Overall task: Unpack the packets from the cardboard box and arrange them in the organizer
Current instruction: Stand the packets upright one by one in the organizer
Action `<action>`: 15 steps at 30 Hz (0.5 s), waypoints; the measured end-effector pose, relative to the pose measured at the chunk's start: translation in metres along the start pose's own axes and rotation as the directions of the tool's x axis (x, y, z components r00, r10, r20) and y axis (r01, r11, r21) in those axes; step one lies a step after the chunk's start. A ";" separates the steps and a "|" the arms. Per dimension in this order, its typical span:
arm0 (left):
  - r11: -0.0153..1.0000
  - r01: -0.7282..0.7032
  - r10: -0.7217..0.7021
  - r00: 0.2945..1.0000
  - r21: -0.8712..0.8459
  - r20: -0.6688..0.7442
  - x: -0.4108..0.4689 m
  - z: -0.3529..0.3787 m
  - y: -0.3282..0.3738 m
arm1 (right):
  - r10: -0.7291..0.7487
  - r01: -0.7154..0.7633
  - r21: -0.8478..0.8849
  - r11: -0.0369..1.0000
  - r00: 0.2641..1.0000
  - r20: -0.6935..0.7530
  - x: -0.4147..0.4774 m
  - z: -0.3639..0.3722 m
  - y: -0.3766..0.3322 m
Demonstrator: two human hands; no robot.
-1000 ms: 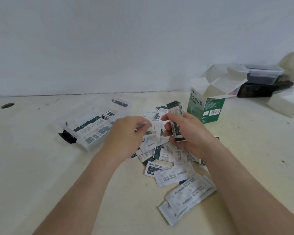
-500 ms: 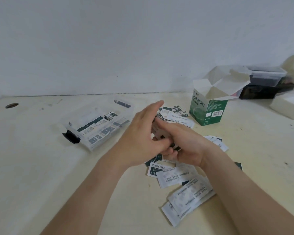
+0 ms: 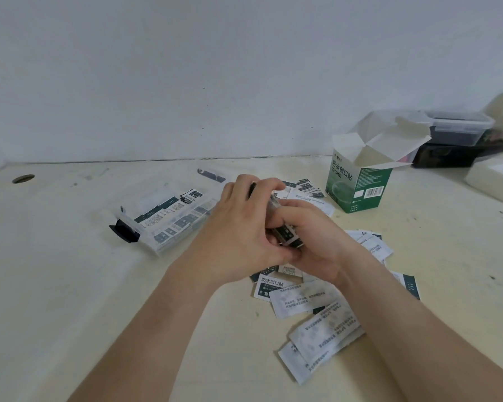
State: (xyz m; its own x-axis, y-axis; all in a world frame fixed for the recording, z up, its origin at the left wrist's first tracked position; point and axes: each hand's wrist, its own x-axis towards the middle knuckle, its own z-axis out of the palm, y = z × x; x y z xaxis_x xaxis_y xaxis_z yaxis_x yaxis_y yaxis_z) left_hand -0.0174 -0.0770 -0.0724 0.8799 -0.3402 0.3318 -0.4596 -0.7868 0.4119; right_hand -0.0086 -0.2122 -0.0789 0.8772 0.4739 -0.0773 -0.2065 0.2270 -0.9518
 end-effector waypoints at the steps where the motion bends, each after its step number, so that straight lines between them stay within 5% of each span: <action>1: 1.000 -0.011 0.011 1.000 0.007 -0.014 0.000 0.001 0.002 | -0.016 0.016 -0.007 1.000 1.000 0.007 0.000 0.000 0.000; 7: 0.999 -0.046 0.049 0.986 0.019 -0.159 0.001 0.003 -0.002 | -0.086 0.088 -0.042 0.995 0.995 0.048 0.003 -0.001 0.000; 10: 0.999 0.018 -0.011 0.979 0.033 -0.202 0.002 0.001 -0.010 | -0.095 0.086 -0.165 0.983 0.994 -0.049 0.007 -0.001 0.004; 15: 0.960 0.127 -0.138 0.990 -0.251 -0.028 0.002 -0.012 -0.005 | -0.136 0.088 -0.198 0.976 0.961 -0.242 0.008 0.004 0.000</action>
State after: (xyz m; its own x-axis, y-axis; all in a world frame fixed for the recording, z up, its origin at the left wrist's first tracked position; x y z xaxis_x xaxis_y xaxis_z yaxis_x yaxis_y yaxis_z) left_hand -0.0150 -0.0671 -0.0635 0.9312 -0.2133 0.2955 -0.3596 -0.6693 0.6502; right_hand -0.0031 -0.2044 -0.0782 0.9758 0.2180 -0.0167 -0.0381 0.0945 -0.9948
